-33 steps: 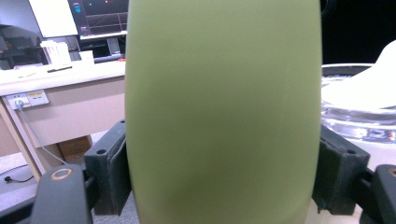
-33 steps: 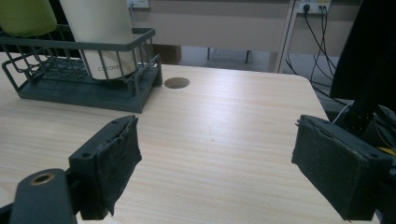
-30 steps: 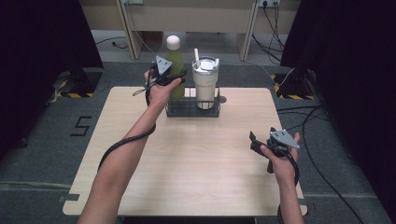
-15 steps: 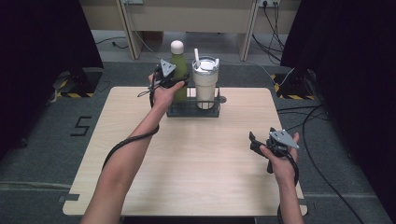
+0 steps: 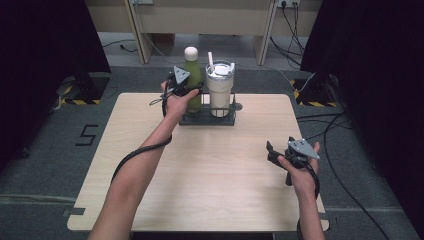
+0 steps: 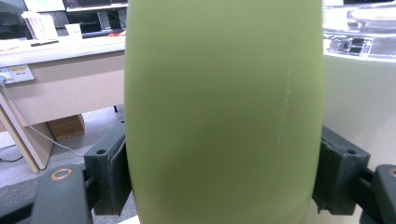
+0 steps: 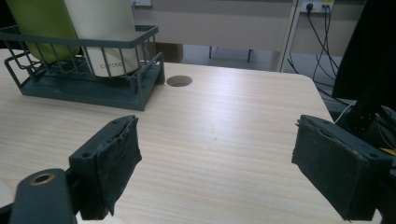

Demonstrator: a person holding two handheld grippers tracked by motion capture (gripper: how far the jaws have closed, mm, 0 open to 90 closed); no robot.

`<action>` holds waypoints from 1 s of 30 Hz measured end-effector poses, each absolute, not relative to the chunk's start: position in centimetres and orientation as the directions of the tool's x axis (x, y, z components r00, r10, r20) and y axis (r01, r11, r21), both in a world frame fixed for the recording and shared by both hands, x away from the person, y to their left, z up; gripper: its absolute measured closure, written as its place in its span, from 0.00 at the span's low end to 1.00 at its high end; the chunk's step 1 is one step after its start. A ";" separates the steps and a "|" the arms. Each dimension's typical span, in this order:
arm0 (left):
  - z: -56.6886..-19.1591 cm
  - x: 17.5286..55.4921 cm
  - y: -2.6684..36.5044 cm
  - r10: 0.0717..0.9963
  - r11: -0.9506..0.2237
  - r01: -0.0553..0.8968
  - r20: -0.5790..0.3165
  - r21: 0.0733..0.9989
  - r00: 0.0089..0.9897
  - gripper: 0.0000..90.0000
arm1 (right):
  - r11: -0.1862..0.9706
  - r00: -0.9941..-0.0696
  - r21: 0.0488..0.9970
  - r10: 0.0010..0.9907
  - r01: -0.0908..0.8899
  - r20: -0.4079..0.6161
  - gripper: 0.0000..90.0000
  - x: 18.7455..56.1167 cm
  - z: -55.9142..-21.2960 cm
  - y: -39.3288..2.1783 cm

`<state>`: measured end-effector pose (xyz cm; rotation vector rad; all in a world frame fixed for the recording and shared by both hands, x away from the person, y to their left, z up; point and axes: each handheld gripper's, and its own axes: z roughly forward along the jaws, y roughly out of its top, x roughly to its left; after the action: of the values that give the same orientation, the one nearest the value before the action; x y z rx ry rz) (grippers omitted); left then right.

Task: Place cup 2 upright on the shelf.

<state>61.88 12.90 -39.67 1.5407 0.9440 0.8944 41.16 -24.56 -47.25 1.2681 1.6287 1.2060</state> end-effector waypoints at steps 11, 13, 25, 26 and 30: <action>-40.1 62.1 12.8 0.912 -0.121 0.121 0.062 0.985 0.405 0.23 | 0.077 -0.248 0.956 0.969 0.282 -0.005 0.16 41.2 -47.3 -24.5; -40.1 62.1 12.8 0.912 -0.122 0.123 0.062 0.985 0.405 0.23 | 0.077 -0.248 0.956 0.969 0.282 -0.005 0.16 41.2 -47.3 -24.5; -40.4 62.2 12.8 0.914 -0.122 0.130 0.060 0.984 0.401 0.23 | 0.082 -0.250 0.956 0.968 0.281 -0.010 0.16 41.2 -47.3 -24.4; -40.4 62.3 12.8 0.915 -0.119 0.136 0.056 0.984 0.399 0.23 | 0.081 -0.250 0.956 0.968 0.282 -0.008 0.16 41.2 -47.4 -24.3; -40.4 62.2 12.9 0.914 -0.121 0.139 0.056 0.983 0.401 0.23 | 0.084 -0.252 0.957 0.968 0.279 -0.011 0.16 41.2 -47.3 -24.3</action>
<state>62.24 12.90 -40.39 1.5584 0.9668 0.8822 41.20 -24.30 -47.30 1.2549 1.6379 1.2027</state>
